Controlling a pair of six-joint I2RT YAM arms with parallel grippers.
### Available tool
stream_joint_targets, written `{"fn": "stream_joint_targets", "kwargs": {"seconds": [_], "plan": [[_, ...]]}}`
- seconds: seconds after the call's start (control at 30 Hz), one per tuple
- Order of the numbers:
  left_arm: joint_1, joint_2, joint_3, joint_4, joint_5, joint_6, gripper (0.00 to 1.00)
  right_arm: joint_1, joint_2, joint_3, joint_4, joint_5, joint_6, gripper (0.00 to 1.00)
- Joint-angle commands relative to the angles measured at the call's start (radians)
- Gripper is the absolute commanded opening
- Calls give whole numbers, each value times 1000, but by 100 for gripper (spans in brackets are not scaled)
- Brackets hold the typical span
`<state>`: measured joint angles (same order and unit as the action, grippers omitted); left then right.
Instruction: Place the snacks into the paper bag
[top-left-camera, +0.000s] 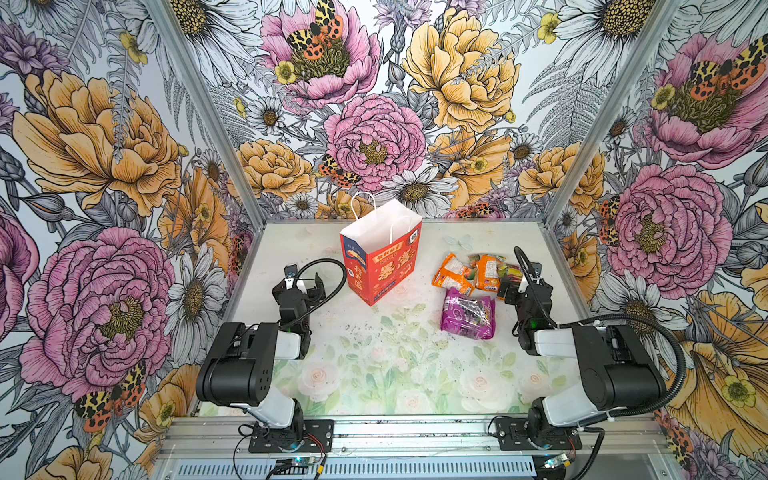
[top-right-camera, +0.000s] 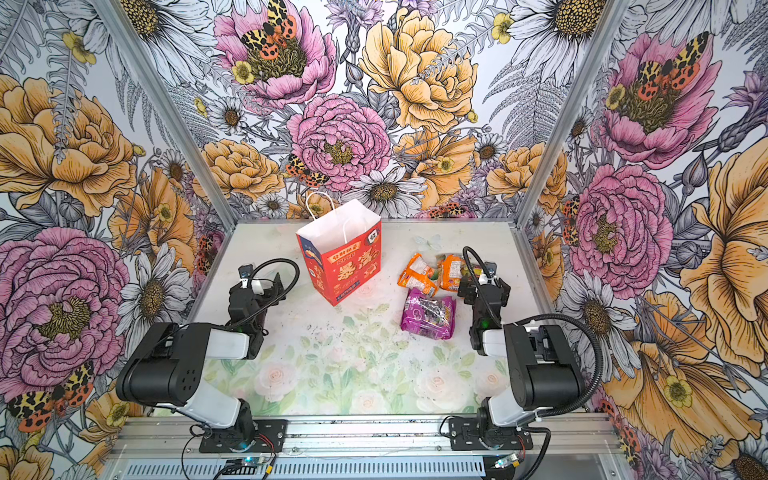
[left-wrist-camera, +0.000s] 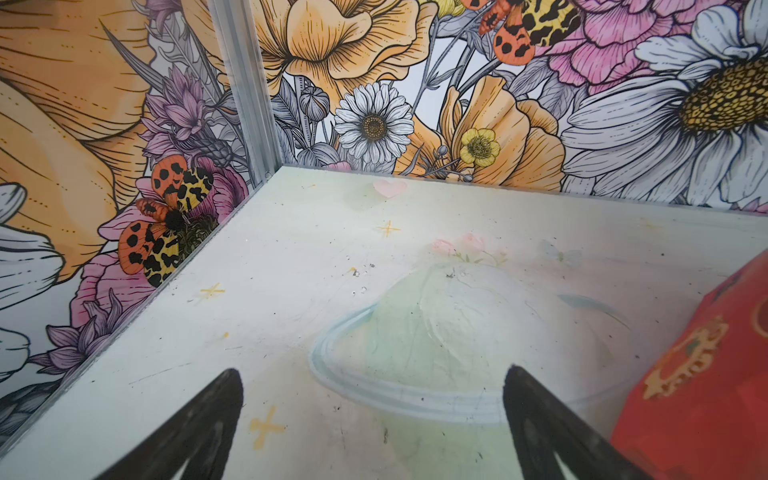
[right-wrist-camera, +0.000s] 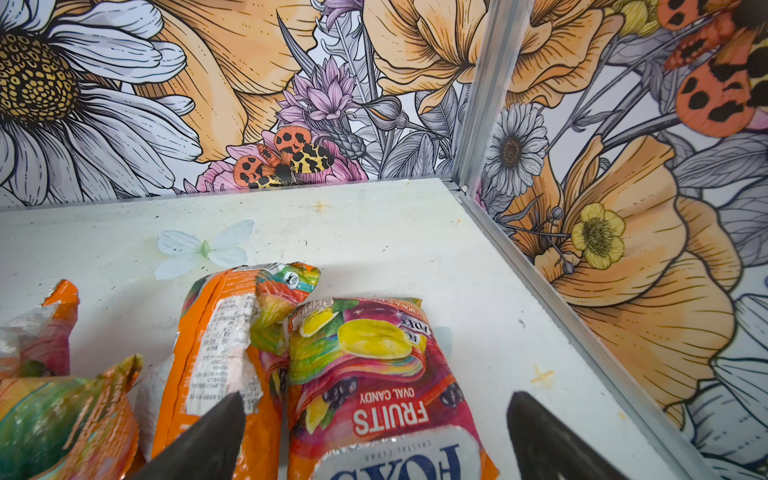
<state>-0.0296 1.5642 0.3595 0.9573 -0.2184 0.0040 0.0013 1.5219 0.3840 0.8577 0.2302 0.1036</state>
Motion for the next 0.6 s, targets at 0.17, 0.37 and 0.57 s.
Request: {"fn": "stream_joint_targets", "kwargs": {"seconds": [0.17,0.37,0.57], "plan": [[13,-11,13,-3,62,12,99,2,16,0,27,-10,-9,100],[51,-12,15,-9,132,-13,99,2,15,1,26,-11,-10,100],[49,-13,15,-9,138,-12,99,2,15,1,26,-12,-8,100]]}}
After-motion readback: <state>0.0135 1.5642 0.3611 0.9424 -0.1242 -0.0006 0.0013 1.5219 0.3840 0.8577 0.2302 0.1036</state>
